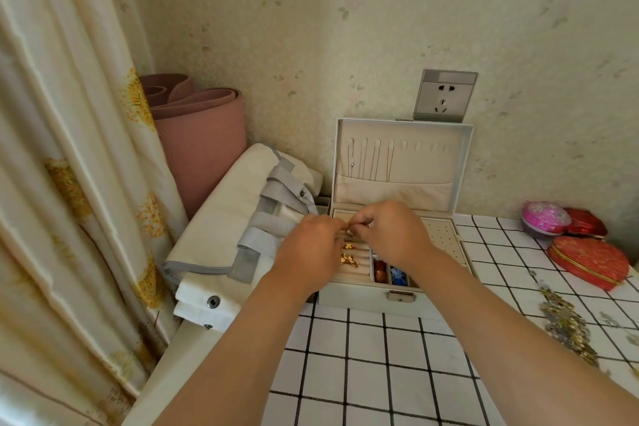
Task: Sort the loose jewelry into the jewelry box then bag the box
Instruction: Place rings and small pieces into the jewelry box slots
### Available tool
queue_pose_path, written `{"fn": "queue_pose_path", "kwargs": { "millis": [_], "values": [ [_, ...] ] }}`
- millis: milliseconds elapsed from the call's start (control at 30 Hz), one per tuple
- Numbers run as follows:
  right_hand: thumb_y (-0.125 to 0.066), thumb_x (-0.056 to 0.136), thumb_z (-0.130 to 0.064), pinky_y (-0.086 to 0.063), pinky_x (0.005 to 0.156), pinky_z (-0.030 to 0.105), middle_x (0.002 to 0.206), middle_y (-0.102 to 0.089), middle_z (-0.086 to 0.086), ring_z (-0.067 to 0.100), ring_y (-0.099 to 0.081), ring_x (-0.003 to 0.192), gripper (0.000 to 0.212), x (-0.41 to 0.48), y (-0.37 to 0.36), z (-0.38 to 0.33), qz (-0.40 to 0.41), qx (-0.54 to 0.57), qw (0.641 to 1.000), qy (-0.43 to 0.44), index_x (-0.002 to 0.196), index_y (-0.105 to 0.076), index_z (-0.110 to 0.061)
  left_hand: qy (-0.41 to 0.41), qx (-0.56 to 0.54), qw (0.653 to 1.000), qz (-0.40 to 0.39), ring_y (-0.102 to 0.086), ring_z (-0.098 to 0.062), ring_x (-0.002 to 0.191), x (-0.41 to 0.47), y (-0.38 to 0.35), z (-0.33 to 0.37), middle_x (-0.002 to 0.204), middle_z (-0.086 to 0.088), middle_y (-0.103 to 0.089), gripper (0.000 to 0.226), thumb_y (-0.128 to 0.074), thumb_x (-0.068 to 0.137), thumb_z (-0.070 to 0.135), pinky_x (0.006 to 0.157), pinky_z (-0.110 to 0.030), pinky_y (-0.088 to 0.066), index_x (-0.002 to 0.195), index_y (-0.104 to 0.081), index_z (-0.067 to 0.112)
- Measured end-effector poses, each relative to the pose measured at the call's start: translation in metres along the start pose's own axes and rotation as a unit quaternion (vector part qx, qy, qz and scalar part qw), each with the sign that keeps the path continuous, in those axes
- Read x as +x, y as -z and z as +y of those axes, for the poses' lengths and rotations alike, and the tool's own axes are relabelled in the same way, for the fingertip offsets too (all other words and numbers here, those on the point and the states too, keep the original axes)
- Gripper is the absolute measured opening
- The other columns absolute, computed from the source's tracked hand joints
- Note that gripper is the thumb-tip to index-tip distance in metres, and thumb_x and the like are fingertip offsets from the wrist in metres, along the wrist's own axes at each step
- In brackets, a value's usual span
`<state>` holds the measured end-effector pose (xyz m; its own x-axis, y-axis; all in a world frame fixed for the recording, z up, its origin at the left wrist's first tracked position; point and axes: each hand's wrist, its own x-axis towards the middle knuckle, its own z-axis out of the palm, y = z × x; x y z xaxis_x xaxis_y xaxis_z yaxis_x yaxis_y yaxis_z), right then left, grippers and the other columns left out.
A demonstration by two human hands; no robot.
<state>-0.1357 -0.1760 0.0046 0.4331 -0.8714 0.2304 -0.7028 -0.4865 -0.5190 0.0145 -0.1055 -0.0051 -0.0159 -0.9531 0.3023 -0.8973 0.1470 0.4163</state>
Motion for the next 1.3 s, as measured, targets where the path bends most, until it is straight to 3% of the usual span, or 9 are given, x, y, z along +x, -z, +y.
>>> {"fn": "queue_pose_path", "kwargs": {
  "millis": [133,333,467,667,800,967,1100,1200,1300],
  "values": [
    [-0.065,0.094,-0.027,-0.051,0.069,0.025,0.089,-0.074,-0.014,0.005,-0.065,0.079,0.014,-0.003,-0.004,-0.003,0.018,-0.04,0.999,0.013,0.094,-0.078,-0.033,-0.003,0.007,1.0,-0.015,-0.048,-0.017,0.115,0.001,-0.003,-0.003,0.12,0.0,-0.063,0.033,-0.049,0.1,0.024,0.093,-0.035,-0.047,0.131,-0.059,0.024],
    [-0.063,0.092,-0.024,-0.054,0.065,0.03,0.079,-0.073,-0.007,0.012,-0.066,0.073,0.017,-0.003,-0.009,0.0,0.043,-0.049,0.998,0.001,0.083,-0.077,-0.027,-0.008,0.011,1.0,-0.023,-0.049,-0.018,0.113,0.001,-0.003,-0.002,0.117,0.0,-0.063,0.035,-0.05,0.099,0.027,0.093,-0.035,-0.046,0.133,-0.057,0.025],
    [-0.065,0.093,-0.028,-0.05,0.063,0.024,0.081,-0.073,-0.012,0.008,-0.065,0.073,0.015,-0.004,-0.008,-0.001,0.037,-0.049,0.998,-0.018,0.088,-0.078,-0.032,-0.006,0.014,1.0,-0.021,-0.048,-0.018,0.11,0.001,-0.004,-0.004,0.114,0.0,-0.063,0.035,-0.049,0.098,0.028,0.091,-0.034,-0.045,0.132,-0.058,0.024],
    [-0.064,0.094,-0.028,-0.047,0.068,0.028,0.095,-0.063,-0.013,0.009,-0.059,0.086,0.015,-0.003,-0.006,0.005,-0.01,-0.059,0.998,0.02,0.094,-0.078,-0.035,-0.018,0.058,0.998,-0.03,-0.044,-0.018,0.115,0.0,-0.008,-0.003,0.124,0.002,-0.057,0.04,-0.043,0.101,0.042,0.099,-0.034,-0.038,0.136,-0.053,0.024],
    [-0.061,0.093,-0.02,-0.052,0.081,0.031,0.106,-0.065,-0.013,0.008,-0.061,0.094,0.021,0.0,0.003,0.008,-0.015,-0.036,0.999,0.024,0.102,-0.077,-0.029,-0.023,0.079,0.996,-0.032,-0.042,-0.017,0.116,0.001,-0.011,-0.003,0.126,0.003,-0.055,0.044,-0.039,0.101,0.047,0.099,-0.034,-0.038,0.136,-0.052,0.025],
    [-0.06,0.091,-0.014,-0.054,0.084,0.04,0.103,-0.063,-0.01,0.012,-0.061,0.093,0.026,-0.001,0.007,0.013,-0.057,-0.041,0.997,0.034,0.096,-0.079,-0.03,-0.019,0.077,0.996,-0.034,-0.04,-0.016,0.119,0.001,-0.012,-0.002,0.128,0.005,-0.052,0.045,-0.039,0.1,0.049,0.101,-0.034,-0.035,0.14,-0.047,0.029],
    [-0.055,0.096,-0.007,-0.046,0.101,0.03,0.121,-0.064,-0.006,0.012,-0.058,0.115,0.031,0.006,0.021,0.02,-0.029,0.024,0.999,-0.021,0.108,-0.076,-0.026,-0.016,0.082,0.996,-0.035,-0.037,-0.016,0.124,0.0,-0.013,0.001,0.131,0.005,-0.049,0.048,-0.036,0.101,0.05,0.104,-0.035,-0.032,0.143,-0.043,0.03],
    [-0.054,0.097,-0.006,-0.042,0.098,0.023,0.126,-0.066,-0.004,0.012,-0.058,0.117,0.032,0.009,0.033,0.032,-0.019,0.016,0.999,-0.046,0.114,-0.074,-0.024,-0.015,0.089,0.995,-0.042,-0.036,-0.014,0.124,0.0,-0.011,0.002,0.131,0.007,-0.047,0.047,-0.034,0.101,0.051,0.104,-0.034,-0.031,0.142,-0.045,0.03],
    [-0.058,0.096,-0.012,-0.043,0.094,0.023,0.119,-0.069,-0.007,0.009,-0.06,0.111,0.025,0.007,0.037,0.041,-0.034,0.021,0.996,-0.079,0.109,-0.075,-0.025,-0.004,0.087,0.995,-0.049,-0.035,-0.014,0.125,-0.001,-0.01,0.003,0.132,0.007,-0.047,0.047,-0.035,0.101,0.05,0.106,-0.034,-0.03,0.142,-0.046,0.03]
  ]
}}
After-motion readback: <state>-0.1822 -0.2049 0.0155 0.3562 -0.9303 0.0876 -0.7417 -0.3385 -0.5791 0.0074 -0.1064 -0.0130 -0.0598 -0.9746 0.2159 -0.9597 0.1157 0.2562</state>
